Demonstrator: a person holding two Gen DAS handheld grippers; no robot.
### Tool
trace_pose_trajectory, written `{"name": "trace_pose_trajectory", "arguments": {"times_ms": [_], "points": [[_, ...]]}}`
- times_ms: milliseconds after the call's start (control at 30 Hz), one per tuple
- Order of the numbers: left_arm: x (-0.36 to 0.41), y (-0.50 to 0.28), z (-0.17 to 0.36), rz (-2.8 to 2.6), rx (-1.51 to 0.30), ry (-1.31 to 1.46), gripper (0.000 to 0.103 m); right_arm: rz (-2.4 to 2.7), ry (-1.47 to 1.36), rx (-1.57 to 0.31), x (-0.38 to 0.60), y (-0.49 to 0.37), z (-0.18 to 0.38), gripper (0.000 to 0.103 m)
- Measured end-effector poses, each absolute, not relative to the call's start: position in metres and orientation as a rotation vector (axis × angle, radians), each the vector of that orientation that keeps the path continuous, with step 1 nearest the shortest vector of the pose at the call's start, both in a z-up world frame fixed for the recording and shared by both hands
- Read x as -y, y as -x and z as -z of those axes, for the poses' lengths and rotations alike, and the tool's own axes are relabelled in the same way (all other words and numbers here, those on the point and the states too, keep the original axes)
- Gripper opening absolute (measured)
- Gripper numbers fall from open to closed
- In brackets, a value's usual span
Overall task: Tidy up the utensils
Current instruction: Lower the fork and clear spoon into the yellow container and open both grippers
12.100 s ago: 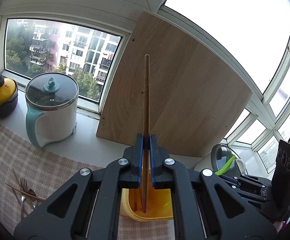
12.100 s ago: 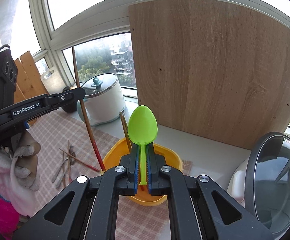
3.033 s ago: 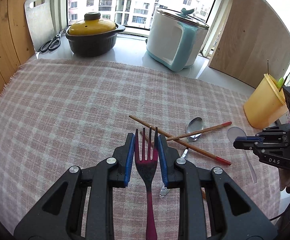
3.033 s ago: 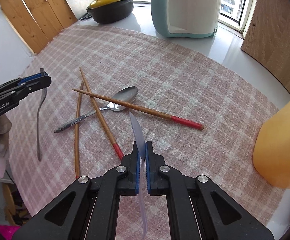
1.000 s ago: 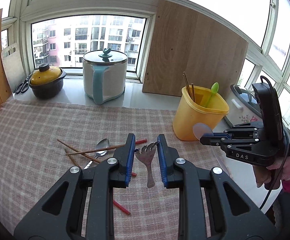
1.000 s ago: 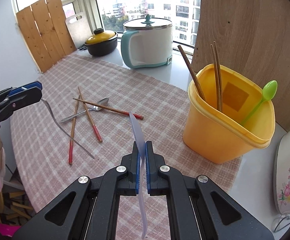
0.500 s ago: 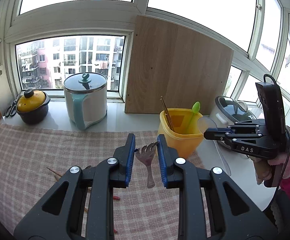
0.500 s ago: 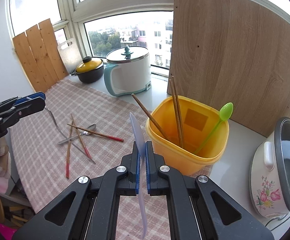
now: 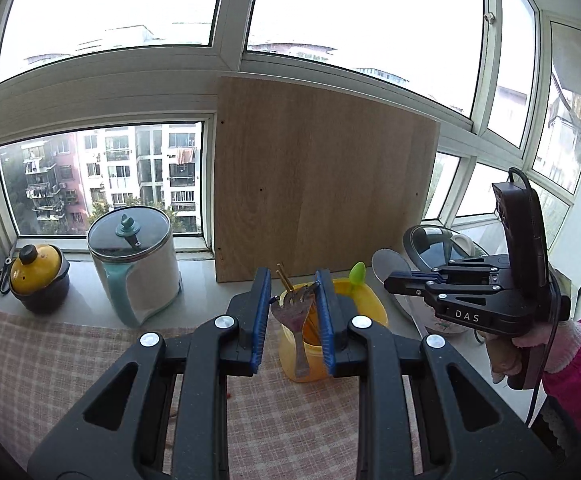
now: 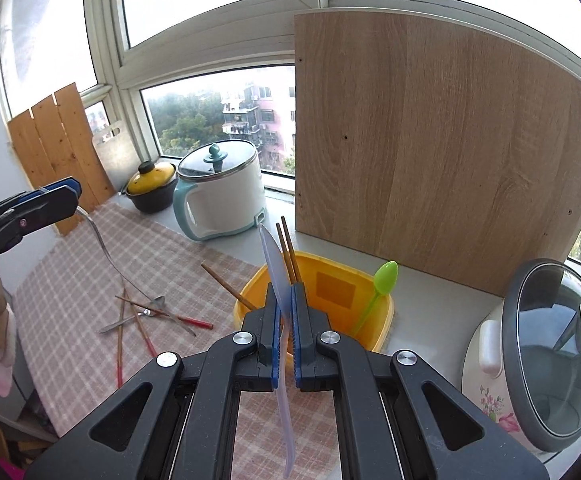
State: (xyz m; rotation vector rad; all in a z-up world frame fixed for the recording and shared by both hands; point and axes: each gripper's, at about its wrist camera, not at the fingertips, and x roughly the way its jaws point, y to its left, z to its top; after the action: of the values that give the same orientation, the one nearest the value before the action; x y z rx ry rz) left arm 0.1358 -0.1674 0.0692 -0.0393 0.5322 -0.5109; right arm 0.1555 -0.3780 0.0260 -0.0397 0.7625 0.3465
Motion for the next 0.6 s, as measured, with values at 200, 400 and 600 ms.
{"name": "trace_pose_trajectory", "arguments": {"times_ms": [200,400,600], "points": [[0.187,-0.153,-0.082,0.529,-0.507,0.030,0.021,-0.335,0.005,-0.734,0.388,-0.174,-0.034,0.003],[0.205,-0.173,-0.076,0.538,-0.524,0.032,0.021,-0.313,-0.015,-0.719,0.392,-0.193,-0.031,0.003],[0.217,-0.194,-0.061,0.527,-0.567,0.035,0.021,-0.298,-0.021,-0.708,0.391,-0.212,-0.021,0.003]]}}
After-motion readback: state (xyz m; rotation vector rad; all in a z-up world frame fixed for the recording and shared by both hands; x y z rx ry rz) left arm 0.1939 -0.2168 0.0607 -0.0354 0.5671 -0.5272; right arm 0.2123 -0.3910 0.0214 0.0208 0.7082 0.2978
